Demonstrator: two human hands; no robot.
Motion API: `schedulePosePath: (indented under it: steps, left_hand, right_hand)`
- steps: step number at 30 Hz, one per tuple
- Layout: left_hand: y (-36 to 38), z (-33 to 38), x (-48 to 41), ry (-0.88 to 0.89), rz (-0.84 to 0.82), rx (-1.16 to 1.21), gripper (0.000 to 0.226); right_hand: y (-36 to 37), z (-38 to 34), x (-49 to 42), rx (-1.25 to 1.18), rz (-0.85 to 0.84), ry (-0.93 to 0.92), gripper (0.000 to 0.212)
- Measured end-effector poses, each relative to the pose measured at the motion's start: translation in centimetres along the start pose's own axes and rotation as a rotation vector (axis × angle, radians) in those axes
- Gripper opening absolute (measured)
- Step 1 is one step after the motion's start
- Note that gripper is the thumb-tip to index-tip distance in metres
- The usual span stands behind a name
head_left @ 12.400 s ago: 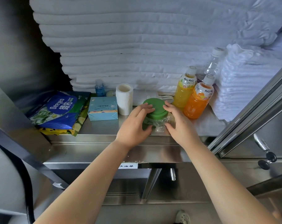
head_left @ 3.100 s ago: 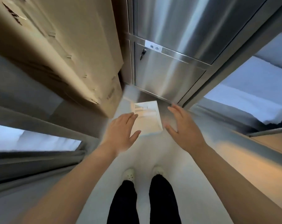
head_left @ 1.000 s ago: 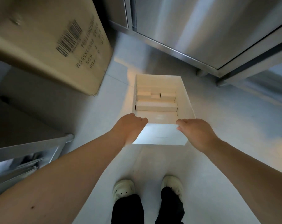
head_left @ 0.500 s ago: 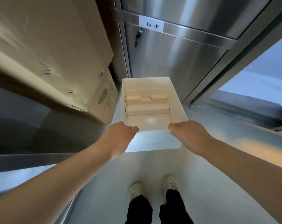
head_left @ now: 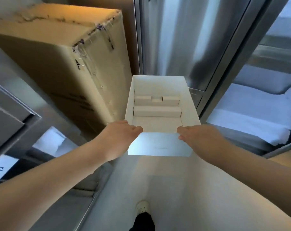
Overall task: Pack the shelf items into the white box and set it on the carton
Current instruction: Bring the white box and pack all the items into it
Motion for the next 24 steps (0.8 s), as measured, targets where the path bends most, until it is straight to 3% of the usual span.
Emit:
schedulePosePath:
  steps: [9,12,13,17,24]
  left_hand:
    - [-7.0,8.6,11.0,-0.215,0.025,0.093,0.031]
    - [-7.8,11.2,16.0,-0.320,0.009,0.104,0.029]
    - [-7.9,11.9,17.7,-0.353,0.005,0.097,0.028]
    - [-8.4,13.5,25.3,-0.515,0.002,0.070,0.023]
    - [-9.0,16.6,41.0,-0.752,-0.009,0.042,0.025]
  right_hand:
    - [-6.1,-3.9,10.6,0.118,0.181,-0.140,0.015]
    - [-8.1,-7.0,13.8,0.176,0.240,-0.228,0.047]
    - [-8.7,-8.0,14.4,0.186,0.255,-0.239,0.049]
    - [-9.3,-12.7,15.5,0.195,0.286,-0.365,0.027]
    - [-14.0,-26.0,18.9,0.197,0.310,-0.651,0.022]
Point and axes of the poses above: each hand's wrist, its own x-axis away from the middle knuckle, its own y-axis out of the palm, z = x × y, the point moved 6 cm from there along -x, towards the middle knuckle, and after that the axes turned 9 degrees about x, right-handed, at the moved point
